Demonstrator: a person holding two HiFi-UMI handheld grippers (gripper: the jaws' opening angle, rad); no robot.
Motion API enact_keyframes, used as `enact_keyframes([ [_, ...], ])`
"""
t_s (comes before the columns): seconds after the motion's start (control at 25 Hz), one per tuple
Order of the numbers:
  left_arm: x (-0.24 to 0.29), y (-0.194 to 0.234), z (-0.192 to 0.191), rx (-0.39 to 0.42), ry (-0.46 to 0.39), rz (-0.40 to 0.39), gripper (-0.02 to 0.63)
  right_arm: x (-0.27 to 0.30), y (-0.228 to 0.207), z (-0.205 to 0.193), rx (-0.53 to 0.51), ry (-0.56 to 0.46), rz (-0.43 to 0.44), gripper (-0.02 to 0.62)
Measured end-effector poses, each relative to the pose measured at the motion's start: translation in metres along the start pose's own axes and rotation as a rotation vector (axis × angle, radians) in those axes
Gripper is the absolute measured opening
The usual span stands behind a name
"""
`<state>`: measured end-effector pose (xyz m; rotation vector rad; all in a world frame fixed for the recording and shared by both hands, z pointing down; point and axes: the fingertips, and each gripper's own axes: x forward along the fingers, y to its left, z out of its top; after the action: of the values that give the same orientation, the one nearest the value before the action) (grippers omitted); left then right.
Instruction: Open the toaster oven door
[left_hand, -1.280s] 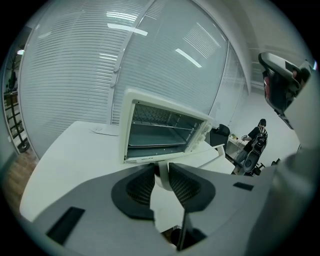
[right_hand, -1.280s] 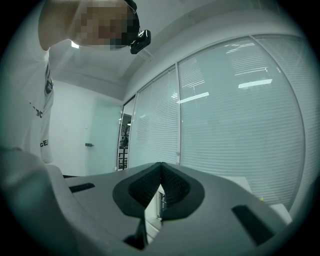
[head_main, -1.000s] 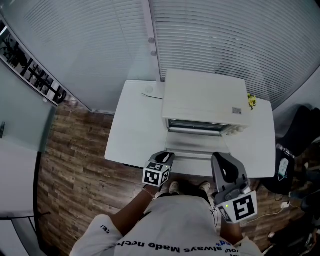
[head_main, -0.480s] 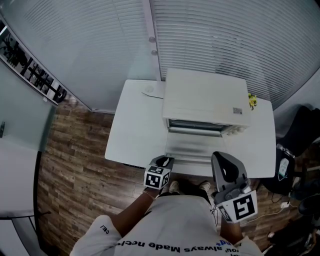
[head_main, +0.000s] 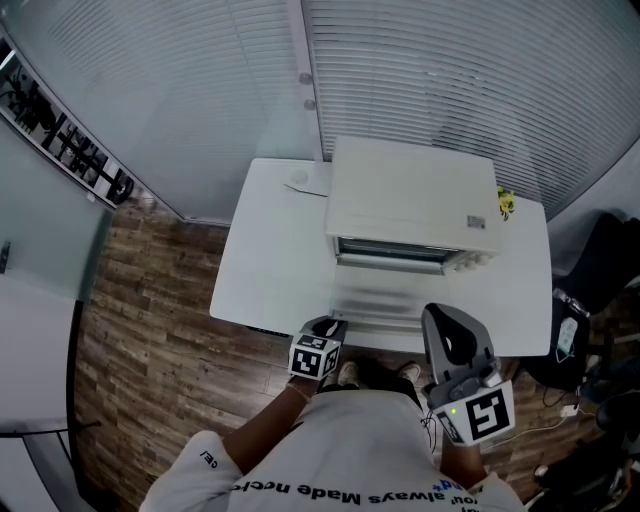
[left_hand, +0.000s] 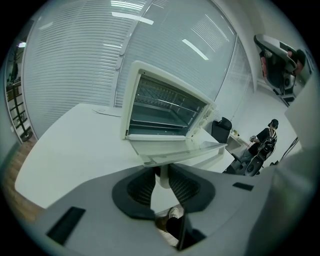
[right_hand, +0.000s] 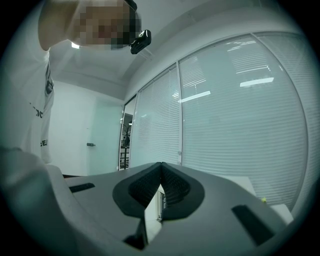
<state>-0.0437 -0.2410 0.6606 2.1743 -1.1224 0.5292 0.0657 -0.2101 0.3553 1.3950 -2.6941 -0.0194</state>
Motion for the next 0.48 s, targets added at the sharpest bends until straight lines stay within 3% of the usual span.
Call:
enact_keyframes([
  [0.48,0.012,0.007,-0.042,-0.048,0.097,-0.002,0.098,-0.001,0.002,0.000,-0.006,0.002,0.006,0.008],
])
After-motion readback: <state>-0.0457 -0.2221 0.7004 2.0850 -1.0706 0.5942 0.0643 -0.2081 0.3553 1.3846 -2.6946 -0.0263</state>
